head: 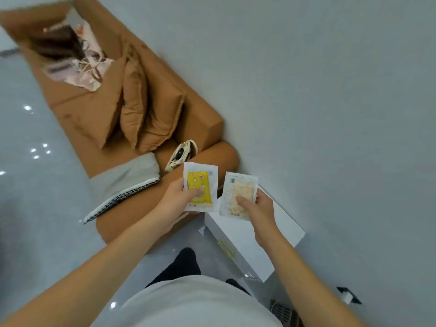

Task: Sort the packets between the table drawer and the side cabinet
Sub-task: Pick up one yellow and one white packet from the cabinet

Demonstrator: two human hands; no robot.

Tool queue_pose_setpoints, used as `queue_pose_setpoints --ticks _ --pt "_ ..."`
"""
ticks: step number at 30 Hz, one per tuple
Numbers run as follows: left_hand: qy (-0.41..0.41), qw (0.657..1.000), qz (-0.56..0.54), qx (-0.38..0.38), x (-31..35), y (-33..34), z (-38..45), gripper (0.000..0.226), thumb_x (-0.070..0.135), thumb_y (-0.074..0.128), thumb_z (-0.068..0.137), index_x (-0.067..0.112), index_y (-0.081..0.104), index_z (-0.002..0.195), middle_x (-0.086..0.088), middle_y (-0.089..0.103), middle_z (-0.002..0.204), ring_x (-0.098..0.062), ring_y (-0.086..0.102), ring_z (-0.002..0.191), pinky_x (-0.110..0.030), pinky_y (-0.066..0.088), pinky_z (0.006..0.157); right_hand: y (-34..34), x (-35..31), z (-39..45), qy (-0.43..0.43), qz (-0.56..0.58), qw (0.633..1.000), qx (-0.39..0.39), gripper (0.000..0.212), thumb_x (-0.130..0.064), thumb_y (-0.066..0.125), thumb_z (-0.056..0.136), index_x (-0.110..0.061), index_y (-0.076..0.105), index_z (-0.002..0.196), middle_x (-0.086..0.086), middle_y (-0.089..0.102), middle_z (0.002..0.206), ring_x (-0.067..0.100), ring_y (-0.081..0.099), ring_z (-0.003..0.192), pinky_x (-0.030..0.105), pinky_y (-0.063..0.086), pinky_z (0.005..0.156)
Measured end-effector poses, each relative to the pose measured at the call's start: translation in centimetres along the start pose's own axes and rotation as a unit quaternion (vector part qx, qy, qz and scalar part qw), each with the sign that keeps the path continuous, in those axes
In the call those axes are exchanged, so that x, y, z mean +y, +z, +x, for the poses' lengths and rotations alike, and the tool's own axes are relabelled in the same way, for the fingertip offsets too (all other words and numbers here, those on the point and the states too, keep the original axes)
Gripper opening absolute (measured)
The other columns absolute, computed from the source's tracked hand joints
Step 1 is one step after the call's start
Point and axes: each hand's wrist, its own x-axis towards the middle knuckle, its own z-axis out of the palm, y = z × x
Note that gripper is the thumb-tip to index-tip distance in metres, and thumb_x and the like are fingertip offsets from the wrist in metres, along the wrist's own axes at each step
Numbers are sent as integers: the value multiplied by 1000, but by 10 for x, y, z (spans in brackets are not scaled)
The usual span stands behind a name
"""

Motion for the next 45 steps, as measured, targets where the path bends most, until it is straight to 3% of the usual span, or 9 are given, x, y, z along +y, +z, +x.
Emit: queue_pose_setpoints --ticks 8,14,18,21,28,33,37,40,45 --pt "-33 969 -121 214 -71 -129 -115 23 10 69 92 17 69 114 -2 79 101 -24 76 91 -36 61 71 147 6 -58 -27 -86 970 -227 26 -9 74 91 -22 71 114 -9 76 103 3 74 89 21 60 68" --pt "-30 933 -147 328 -114 -246 -178 19 11 66 95 18 69 112 0 79 97 -21 77 86 -35 62 67 294 20 -102 -23 -155 916 -368 26 -7 75 89 -24 71 109 -4 78 103 13 76 94 34 63 80" --pt "-41 890 -199 408 -155 -341 -211 20 11 67 95 19 68 113 -5 77 104 -25 75 91 -40 61 73 413 37 -131 -13 -182 887 -424 24 -4 73 90 -19 71 107 -4 78 99 11 76 88 25 61 71" --pt "-53 854 -241 458 -187 -411 -235 22 7 63 95 17 66 114 -6 75 106 -26 73 93 -40 60 73 505 59 -152 -21 -202 864 -460 23 -5 74 89 -21 70 106 0 78 102 18 75 93 32 62 80" --pt "-64 806 -295 508 -221 -532 -279 26 6 63 94 19 66 116 -3 76 105 -22 75 91 -35 59 64 658 81 -207 -3 -243 810 -533 30 -11 69 95 -19 66 123 -5 74 111 13 73 99 27 62 80" --pt "-61 771 -329 542 -233 -618 -264 26 7 63 95 18 66 119 -2 76 107 -20 74 92 -31 58 63 774 84 -199 -21 -292 773 -563 32 -8 68 94 -15 66 125 0 74 114 17 73 102 25 61 77" --pt "-79 737 -362 565 -248 -689 -231 31 1 57 94 24 64 114 0 74 107 -22 72 97 -36 59 69 877 106 -184 -18 -330 744 -580 35 -8 70 93 -14 64 127 3 73 118 19 72 104 34 62 87" --pt "-96 712 -383 581 -255 -759 -196 30 2 58 94 25 65 113 2 74 105 -20 72 96 -36 60 70 972 121 -165 -28 -348 714 -607 30 -7 70 92 -23 63 117 3 72 117 19 71 105 35 61 88" --pt "-141 637 -432 623 -282 -883 -120 33 2 59 92 24 65 115 1 74 109 -18 73 94 -36 61 72 1126 159 -127 -25 -409 662 -628 32 -5 68 92 -21 61 119 -5 70 108 12 70 98 27 59 81"
